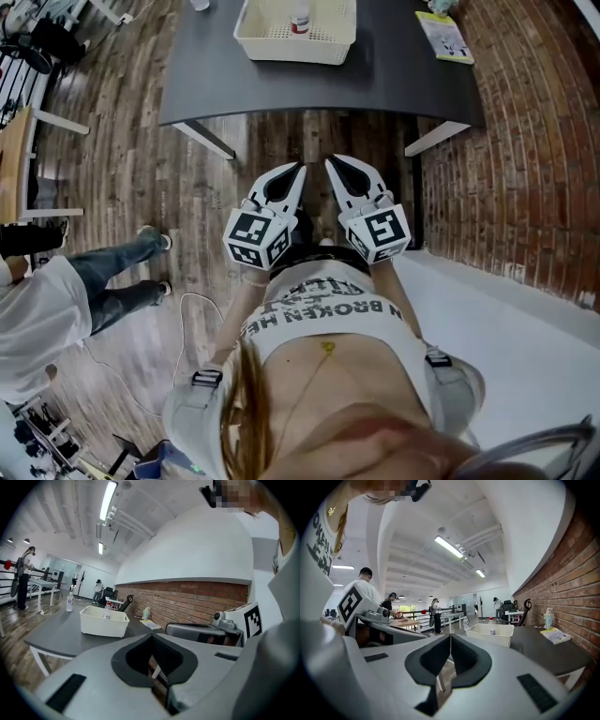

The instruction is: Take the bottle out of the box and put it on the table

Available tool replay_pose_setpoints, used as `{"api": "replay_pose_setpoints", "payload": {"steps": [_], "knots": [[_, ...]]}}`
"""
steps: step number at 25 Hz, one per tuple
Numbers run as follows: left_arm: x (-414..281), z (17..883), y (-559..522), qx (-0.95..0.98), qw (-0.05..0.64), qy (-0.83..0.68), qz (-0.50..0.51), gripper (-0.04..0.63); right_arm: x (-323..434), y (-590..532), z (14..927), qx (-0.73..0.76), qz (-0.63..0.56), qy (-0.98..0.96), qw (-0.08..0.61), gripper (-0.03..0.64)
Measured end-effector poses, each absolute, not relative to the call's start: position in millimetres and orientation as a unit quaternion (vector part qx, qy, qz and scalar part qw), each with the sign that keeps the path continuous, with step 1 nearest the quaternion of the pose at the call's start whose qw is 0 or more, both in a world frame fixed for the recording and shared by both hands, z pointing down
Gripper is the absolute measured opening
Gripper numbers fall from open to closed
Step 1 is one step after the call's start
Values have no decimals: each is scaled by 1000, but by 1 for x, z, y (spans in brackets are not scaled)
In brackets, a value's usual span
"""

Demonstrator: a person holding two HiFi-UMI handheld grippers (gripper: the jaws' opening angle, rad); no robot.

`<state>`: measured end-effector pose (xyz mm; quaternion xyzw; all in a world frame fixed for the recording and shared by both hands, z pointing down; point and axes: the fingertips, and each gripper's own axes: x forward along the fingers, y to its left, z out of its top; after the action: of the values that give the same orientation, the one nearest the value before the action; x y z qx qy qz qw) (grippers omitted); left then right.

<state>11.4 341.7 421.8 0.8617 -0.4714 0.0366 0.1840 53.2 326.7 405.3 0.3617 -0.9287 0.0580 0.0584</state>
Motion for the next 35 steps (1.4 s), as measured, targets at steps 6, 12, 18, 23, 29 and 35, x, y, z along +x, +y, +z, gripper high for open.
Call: {"api": "replay_pose_setpoints", "payload": {"steps": [6,12,18,23,29,35], "knots": [[7,414,278,886,169,-430,40,0,36,272,405,379,57,-922,57,11],[-14,413,244,891,175,-418,40,0,13,233,405,384,59,-920,57,11],[-46,413,222,890,171,-421,40,0,-20,209,401,378,46,-923,54,11],[-63,414,211,890,174,-419,31,0,-33,198,407,388,50,-919,54,9],[-71,416,203,892,183,-413,21,0,-39,191,412,393,56,-915,71,9],[-71,421,180,890,186,-416,24,0,-41,166,416,386,56,-918,76,9]]}}
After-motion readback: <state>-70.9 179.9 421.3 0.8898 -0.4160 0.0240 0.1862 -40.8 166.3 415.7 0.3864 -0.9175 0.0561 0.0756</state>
